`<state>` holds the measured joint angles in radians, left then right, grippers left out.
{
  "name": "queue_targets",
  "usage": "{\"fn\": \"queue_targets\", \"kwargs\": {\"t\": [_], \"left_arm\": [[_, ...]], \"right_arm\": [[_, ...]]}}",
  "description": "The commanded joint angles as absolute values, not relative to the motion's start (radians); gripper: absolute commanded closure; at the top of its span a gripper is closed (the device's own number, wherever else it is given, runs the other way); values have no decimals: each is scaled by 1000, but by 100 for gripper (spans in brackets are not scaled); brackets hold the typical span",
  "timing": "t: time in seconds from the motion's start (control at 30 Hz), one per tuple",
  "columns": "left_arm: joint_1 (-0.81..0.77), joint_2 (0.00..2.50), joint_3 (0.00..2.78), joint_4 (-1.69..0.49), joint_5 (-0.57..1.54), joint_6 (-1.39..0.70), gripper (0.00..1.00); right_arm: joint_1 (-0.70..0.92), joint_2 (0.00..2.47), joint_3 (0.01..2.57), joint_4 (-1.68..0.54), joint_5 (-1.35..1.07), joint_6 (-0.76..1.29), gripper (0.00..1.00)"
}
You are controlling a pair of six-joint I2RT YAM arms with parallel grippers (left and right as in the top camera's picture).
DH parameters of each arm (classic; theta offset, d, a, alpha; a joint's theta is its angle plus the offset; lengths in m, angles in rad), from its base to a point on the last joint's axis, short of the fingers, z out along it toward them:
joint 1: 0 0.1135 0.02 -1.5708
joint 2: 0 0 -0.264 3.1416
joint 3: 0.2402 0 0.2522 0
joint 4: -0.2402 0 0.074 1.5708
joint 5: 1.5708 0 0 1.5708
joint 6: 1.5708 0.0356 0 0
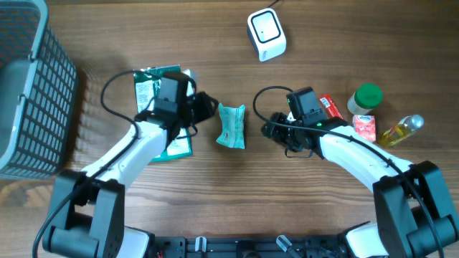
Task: Scan the item barcode
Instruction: 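Pull the green pouch off the packet toward the middle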
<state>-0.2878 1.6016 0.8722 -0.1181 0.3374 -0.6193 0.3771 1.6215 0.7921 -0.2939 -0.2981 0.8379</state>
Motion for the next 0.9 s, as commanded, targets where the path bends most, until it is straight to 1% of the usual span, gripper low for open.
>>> {"fn": "queue_targets", "kwargs": {"t": [0.0, 0.03, 0.07, 0.1, 0.17, 0.23, 0.37, 0.43, 0.5, 0.53, 0.57, 0.63, 0.73, 0.8, 0.87], "left_arm": [[-270, 1596, 898, -88, 470, -463, 82], [-270, 1615, 898, -82, 511, -401, 87], [-270, 1631, 898, -81, 516, -383, 94], [-268, 1646, 898, -79, 517, -371, 96], [-268, 1695, 898, -66, 554, -370, 96], [-272, 1752, 898, -24, 642, -370, 96], [-273, 1821, 898, 20, 654, -370, 96], [-280, 1838, 898, 18, 654, -365, 96], [-289, 1842, 898, -5, 618, -366, 96], [-293, 1842, 898, -32, 569, -372, 96], [-297, 1842, 898, -80, 475, -400, 96], [-294, 1842, 898, -135, 406, -430, 96], [-301, 1842, 898, -198, 415, -433, 96], [-302, 1829, 898, -199, 450, -430, 96], [-295, 1784, 898, -191, 459, -430, 96]], "right_arm": [[381, 1631, 805, -290, -427, 837, 82], [381, 1631, 805, -282, -473, 835, 96], [381, 1631, 805, -255, -535, 800, 96], [381, 1631, 805, -220, -598, 763, 96], [381, 1631, 805, -166, -670, 740, 96], [381, 1631, 805, -131, -672, 756, 96], [381, 1631, 805, -80, -631, 841, 96], [397, 1631, 805, -84, -598, 844, 96], [418, 1631, 805, -82, -591, 846, 96], [433, 1631, 805, -81, -583, 849, 96], [452, 1631, 805, -82, -572, 848, 96], [478, 1631, 805, -86, -552, 844, 95], [510, 1631, 805, -89, -511, 816, 96], [514, 1631, 805, -71, -512, 786, 96], [514, 1631, 805, -56, -518, 792, 93]]}}
